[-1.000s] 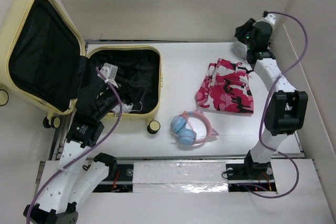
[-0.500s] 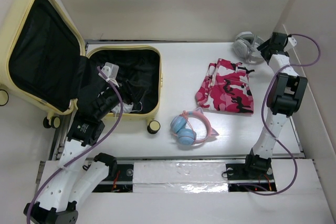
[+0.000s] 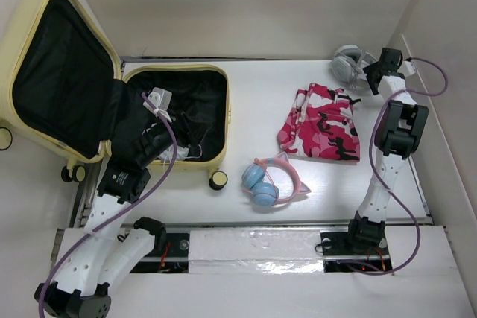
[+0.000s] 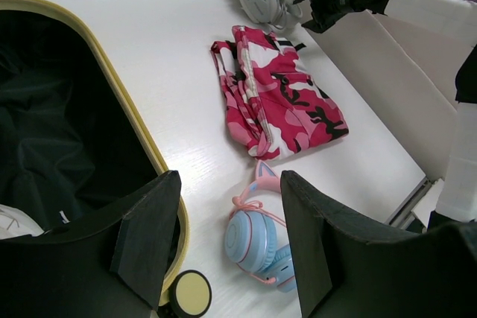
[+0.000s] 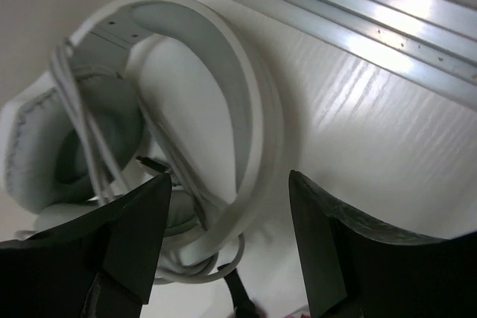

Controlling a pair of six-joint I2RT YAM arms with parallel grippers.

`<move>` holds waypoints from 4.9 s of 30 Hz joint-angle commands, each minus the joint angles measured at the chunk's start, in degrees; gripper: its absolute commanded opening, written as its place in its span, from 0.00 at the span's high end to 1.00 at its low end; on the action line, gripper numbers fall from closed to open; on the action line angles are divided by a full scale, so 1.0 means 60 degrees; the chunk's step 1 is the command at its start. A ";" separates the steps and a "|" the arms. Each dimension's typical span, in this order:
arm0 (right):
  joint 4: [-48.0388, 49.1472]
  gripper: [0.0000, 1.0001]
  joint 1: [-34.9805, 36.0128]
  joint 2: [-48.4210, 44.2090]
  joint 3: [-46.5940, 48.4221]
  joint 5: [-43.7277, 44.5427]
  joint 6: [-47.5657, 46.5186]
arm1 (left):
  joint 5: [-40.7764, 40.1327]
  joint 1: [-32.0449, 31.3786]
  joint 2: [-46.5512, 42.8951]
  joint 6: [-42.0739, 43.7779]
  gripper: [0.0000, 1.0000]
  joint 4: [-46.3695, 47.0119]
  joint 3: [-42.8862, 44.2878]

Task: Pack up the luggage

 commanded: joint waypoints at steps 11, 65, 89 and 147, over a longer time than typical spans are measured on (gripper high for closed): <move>-0.0398 0.69 0.0021 0.0908 0.0901 -0.0984 0.0577 | -0.0055 -0.0026 -0.0137 0.0081 0.48 0.0288 0.0147; 0.1786 0.66 0.8854 0.0937 0.3742 -0.1365 -0.4023 | -0.0421 -0.0026 -0.1031 -0.0037 0.47 0.0376 -0.0029; 0.0707 0.68 0.9658 0.0904 0.3944 -0.2318 -0.6641 | -0.0436 -0.0026 -0.0958 -0.0095 0.47 0.0390 -0.0088; 0.1971 0.84 0.9762 -1.0484 -1.0668 -0.0261 -0.4919 | -0.0392 -0.0026 -0.0797 -0.0095 0.52 0.0332 -0.0058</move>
